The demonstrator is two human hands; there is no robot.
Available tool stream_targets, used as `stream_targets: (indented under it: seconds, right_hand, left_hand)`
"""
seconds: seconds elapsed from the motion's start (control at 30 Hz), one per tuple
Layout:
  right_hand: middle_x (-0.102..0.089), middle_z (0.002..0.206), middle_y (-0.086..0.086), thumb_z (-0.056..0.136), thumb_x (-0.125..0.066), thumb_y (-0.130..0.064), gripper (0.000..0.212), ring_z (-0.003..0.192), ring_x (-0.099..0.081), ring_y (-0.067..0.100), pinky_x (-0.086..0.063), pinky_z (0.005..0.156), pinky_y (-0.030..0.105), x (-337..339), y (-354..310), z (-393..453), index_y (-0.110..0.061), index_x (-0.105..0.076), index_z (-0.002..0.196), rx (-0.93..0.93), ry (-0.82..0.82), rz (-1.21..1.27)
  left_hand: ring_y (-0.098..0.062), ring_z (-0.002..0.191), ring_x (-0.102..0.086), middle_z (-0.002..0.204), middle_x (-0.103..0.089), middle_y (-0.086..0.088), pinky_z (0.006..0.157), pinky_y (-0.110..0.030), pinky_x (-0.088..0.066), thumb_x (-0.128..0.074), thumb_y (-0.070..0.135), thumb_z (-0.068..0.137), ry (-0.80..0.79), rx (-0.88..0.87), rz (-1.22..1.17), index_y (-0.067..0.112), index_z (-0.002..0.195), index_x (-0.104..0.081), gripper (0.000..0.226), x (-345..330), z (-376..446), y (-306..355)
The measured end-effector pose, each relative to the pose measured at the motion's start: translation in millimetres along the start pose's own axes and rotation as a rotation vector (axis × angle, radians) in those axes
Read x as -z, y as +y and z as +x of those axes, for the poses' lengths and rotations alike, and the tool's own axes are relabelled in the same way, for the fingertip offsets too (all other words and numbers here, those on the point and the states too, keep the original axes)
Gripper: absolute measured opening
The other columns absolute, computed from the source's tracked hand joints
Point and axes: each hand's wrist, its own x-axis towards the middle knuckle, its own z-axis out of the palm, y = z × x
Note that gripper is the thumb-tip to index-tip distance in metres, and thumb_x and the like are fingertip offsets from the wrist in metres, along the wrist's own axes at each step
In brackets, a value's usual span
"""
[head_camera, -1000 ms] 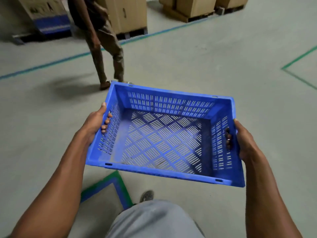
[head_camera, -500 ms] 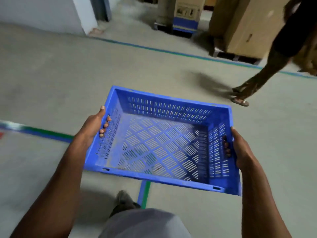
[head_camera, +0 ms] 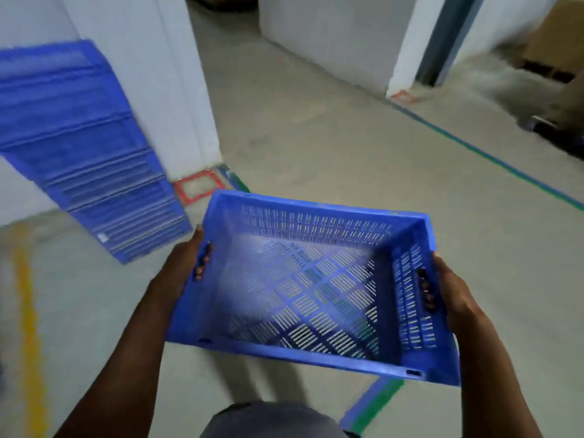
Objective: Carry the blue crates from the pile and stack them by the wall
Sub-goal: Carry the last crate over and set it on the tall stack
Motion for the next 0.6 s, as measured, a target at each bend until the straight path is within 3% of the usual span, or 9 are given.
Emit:
stream_targets:
  seconds: [0.07,0.23,0.6]
  right_hand:
    - [-0.039,0.056,-0.004,0.097,-0.045,-0.062,0.045,0.04,-0.024,0.011,-0.021,0.036,0.021,-67.2,-24.7,21.9,-0.022,-0.052,0.079,0.007,-0.093,-0.06]
    - [-0.041,0.057,-0.003,0.099,-0.043,-0.061,0.046,0.037,-0.027,0.01,-0.023,0.033,0.02,-227.1,-89.1,70.2,-0.02,-0.052,0.08,0.025,-0.283,-0.197]
    - [-0.038,0.056,0.001,0.102,-0.036,-0.059,0.051,0.039,-0.032,0.015,-0.029,0.033,0.022,-548.8,-258.9,158.3,-0.016,-0.052,0.082,0.163,-0.693,-0.405]
  left_hand:
    - [-0.012,0.035,-0.033,0.053,-0.047,0.002,0.045,-0.022,-0.026,-0.042,0.071,0.095,0.098,0.024,-0.041,0.019,0.076,-0.062,0.059,53.8,10.5,6.8]
    - [-0.011,0.033,-0.029,0.055,-0.04,-0.001,0.037,-0.019,-0.026,-0.04,0.064,0.099,0.295,0.034,-0.155,0.009,0.086,-0.063,0.061,160.9,31.1,25.9]
    - [-0.008,0.034,-0.033,0.062,-0.043,-0.002,0.033,-0.015,-0.026,-0.034,0.061,0.102,0.648,-0.005,-0.202,0.015,0.082,-0.059,0.056,329.5,122.9,109.5]
